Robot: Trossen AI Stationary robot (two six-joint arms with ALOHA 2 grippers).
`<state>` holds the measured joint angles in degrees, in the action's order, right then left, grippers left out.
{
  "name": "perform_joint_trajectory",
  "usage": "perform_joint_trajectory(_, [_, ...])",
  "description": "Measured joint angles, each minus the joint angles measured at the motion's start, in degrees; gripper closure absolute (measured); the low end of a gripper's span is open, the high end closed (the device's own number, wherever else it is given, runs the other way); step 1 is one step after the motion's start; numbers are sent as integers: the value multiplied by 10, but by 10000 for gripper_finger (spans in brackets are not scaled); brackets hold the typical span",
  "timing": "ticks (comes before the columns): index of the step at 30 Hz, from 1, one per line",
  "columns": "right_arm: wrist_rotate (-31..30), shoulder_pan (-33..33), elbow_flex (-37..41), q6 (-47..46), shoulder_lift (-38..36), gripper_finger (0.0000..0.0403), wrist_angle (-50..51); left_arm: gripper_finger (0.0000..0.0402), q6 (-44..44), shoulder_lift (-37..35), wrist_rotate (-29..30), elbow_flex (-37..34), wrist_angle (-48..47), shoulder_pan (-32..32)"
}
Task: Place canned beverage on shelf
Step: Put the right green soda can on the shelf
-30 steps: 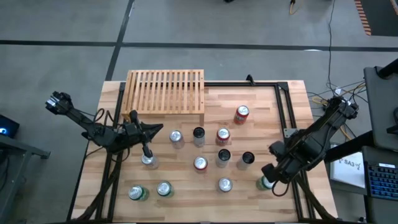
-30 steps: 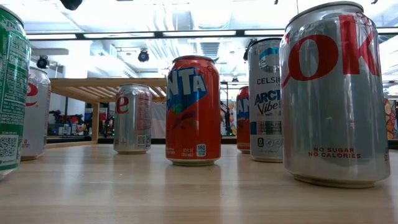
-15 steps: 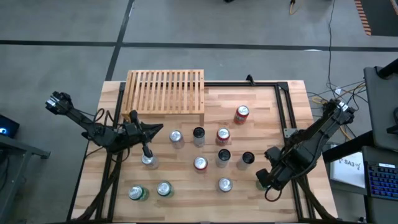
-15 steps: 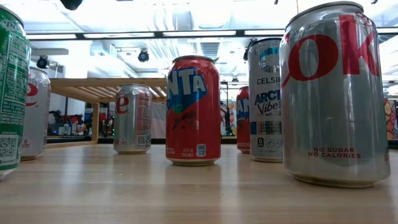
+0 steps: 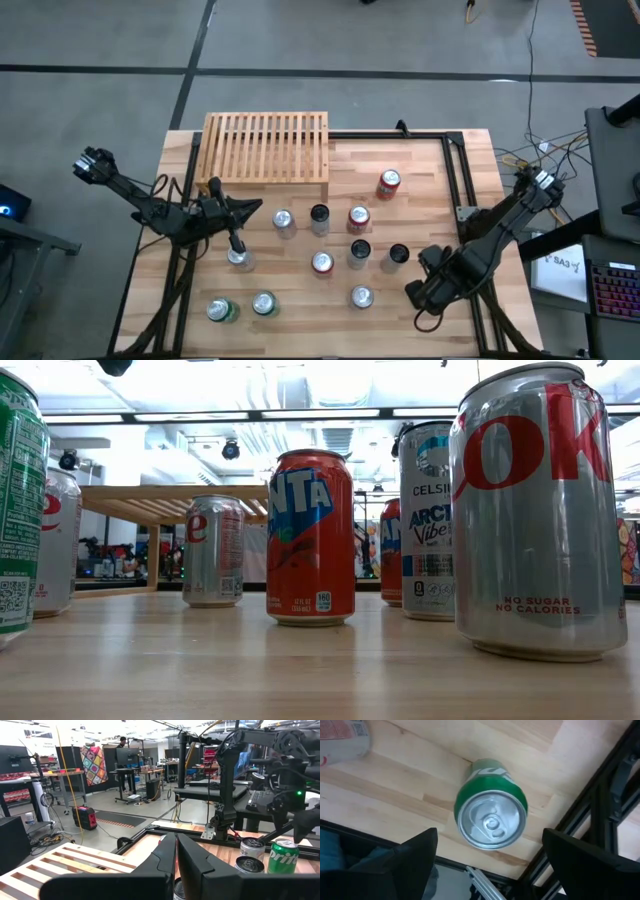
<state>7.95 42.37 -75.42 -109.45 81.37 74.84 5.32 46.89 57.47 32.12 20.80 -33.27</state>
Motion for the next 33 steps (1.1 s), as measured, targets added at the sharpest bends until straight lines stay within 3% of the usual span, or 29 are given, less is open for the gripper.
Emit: perform_joint_trajectory(33, [0, 0, 10, 17, 72, 55, -4, 401, 0, 0, 0, 0, -3, 0])
